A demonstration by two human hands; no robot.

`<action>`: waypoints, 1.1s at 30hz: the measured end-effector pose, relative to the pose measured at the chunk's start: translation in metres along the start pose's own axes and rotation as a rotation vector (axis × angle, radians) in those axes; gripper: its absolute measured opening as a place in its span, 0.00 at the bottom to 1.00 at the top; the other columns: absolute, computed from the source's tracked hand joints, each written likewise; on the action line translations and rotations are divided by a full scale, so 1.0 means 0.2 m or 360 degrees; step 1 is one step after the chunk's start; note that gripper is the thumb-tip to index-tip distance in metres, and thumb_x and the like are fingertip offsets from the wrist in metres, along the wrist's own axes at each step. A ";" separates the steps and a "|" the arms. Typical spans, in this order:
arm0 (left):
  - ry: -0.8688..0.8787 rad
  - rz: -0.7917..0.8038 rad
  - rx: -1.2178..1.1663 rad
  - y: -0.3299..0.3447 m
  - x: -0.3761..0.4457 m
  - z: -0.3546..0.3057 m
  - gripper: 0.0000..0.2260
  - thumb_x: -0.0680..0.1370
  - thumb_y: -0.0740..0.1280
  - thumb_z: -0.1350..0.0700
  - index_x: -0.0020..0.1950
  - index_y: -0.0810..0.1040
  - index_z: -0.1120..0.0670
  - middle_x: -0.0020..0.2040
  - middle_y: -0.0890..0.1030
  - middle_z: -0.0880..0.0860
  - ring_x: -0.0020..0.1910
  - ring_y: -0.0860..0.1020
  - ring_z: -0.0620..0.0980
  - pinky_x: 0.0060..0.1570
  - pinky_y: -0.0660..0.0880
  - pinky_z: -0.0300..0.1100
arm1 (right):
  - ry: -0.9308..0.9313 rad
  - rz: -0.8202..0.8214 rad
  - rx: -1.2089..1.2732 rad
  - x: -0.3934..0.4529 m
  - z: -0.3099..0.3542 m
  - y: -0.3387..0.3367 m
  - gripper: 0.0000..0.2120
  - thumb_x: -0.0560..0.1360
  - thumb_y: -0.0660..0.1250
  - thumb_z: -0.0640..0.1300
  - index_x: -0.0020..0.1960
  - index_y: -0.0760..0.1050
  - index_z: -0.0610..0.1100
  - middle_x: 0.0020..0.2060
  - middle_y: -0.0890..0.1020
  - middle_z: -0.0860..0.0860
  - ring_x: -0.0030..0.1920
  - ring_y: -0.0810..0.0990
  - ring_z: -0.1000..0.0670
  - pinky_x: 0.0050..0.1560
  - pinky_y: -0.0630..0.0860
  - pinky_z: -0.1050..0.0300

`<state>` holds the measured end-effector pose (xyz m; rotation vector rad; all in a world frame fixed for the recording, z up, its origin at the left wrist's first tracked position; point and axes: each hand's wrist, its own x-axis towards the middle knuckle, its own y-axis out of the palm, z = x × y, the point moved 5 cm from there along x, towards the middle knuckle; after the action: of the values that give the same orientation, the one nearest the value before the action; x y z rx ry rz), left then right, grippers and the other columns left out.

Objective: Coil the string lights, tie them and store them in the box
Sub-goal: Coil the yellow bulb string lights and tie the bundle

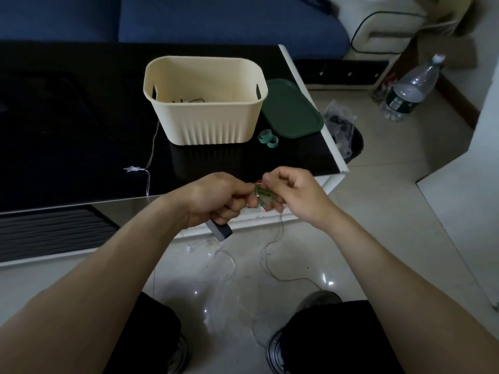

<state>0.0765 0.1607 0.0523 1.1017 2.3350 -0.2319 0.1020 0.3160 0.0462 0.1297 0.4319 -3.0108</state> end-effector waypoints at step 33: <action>0.0200 -0.0129 -0.0379 0.02 0.03 -0.01 0.36 0.73 0.69 0.53 0.75 0.57 0.61 0.49 0.82 0.61 0.50 0.82 0.57 0.52 0.79 0.54 | -0.0321 0.0125 -0.0757 -0.10 0.19 0.19 0.11 0.78 0.69 0.42 0.36 0.79 0.48 0.26 0.74 0.61 0.28 0.75 0.56 0.31 0.67 0.66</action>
<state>0.0758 0.1680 0.0521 0.9302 2.4442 0.0875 0.1231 0.2708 0.0737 -0.1858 1.0659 -2.7144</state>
